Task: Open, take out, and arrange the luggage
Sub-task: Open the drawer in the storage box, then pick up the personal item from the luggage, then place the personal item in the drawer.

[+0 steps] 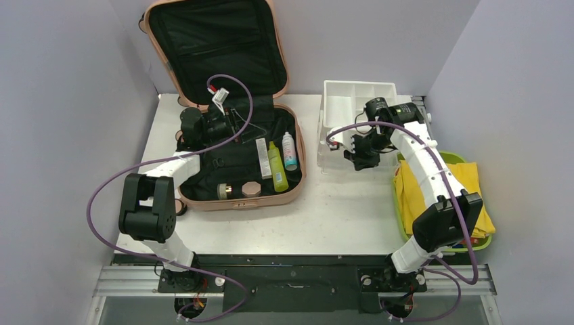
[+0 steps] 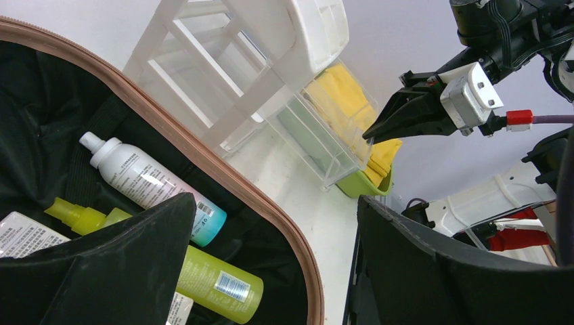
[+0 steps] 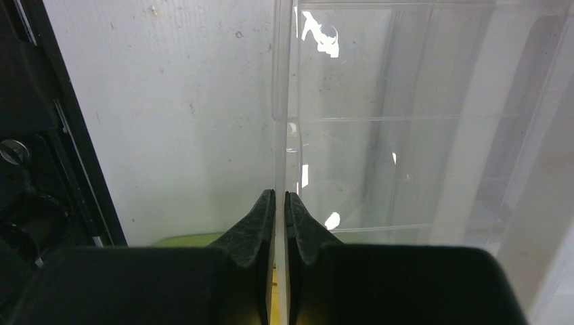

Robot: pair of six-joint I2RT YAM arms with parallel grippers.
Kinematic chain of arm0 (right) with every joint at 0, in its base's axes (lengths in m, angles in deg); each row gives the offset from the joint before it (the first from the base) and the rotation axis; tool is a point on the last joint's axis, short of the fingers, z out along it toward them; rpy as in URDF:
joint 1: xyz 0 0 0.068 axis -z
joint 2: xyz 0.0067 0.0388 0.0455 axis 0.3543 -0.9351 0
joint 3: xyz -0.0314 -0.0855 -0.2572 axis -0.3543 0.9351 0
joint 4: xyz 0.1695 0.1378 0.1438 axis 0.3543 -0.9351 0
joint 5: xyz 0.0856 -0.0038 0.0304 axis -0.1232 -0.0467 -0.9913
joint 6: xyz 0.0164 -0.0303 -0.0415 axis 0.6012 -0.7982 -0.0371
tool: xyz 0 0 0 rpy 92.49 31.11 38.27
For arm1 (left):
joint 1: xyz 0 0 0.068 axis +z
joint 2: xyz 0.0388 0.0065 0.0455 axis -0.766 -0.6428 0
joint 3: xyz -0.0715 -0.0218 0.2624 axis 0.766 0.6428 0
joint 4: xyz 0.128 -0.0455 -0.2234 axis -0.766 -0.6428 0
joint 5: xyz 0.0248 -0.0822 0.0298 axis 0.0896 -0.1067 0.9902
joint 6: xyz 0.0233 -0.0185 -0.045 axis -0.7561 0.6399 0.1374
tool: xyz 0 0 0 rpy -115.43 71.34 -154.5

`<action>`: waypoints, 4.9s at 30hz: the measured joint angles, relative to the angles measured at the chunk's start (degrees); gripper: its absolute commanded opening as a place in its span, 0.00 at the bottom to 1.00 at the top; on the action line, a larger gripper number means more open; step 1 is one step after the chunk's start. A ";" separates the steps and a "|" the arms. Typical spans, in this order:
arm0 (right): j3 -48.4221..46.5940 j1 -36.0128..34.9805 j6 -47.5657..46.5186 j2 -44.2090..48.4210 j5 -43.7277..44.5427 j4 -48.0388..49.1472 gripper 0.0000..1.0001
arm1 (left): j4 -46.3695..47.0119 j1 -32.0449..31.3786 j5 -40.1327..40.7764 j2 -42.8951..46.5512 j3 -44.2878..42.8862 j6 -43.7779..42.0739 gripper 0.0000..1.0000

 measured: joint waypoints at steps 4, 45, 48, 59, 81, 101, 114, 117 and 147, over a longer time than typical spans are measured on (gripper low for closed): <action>-0.07 0.00 -0.72 0.00 0.46 -0.85 0.23 | 0.07 0.00 0.02 0.07 0.09 0.00 0.88; 4.00 -12.81 49.66 6.54 -4.02 45.66 0.82 | -55.95 -9.46 42.23 -13.66 -16.20 -30.97 0.96; 5.33 -12.81 48.76 7.19 -3.82 45.53 0.82 | -56.87 -10.10 43.34 -14.97 -17.73 -30.69 0.99; 8.09 -12.68 45.48 13.38 -1.62 44.78 0.83 | -59.41 -12.20 47.63 -16.28 -18.45 -30.60 0.48; 19.04 8.83 43.63 29.31 2.12 45.46 0.85 | -60.04 -9.97 36.24 -3.39 -29.57 -28.48 0.31; 27.50 38.58 51.87 32.98 -8.35 51.76 0.85 | -50.75 -34.49 11.02 -22.10 -62.01 -23.96 0.35; 28.63 43.63 53.59 35.69 -16.24 51.98 0.85 | -65.33 -41.11 13.77 -32.96 -70.44 -47.32 0.37; 28.76 43.80 53.66 35.91 -17.79 51.95 0.85 | -66.88 -41.53 15.54 -33.31 -70.44 -51.39 0.42; 28.81 43.87 52.85 37.09 -23.04 49.77 0.86 | -60.72 -22.43 34.36 -6.64 -44.28 -33.66 0.96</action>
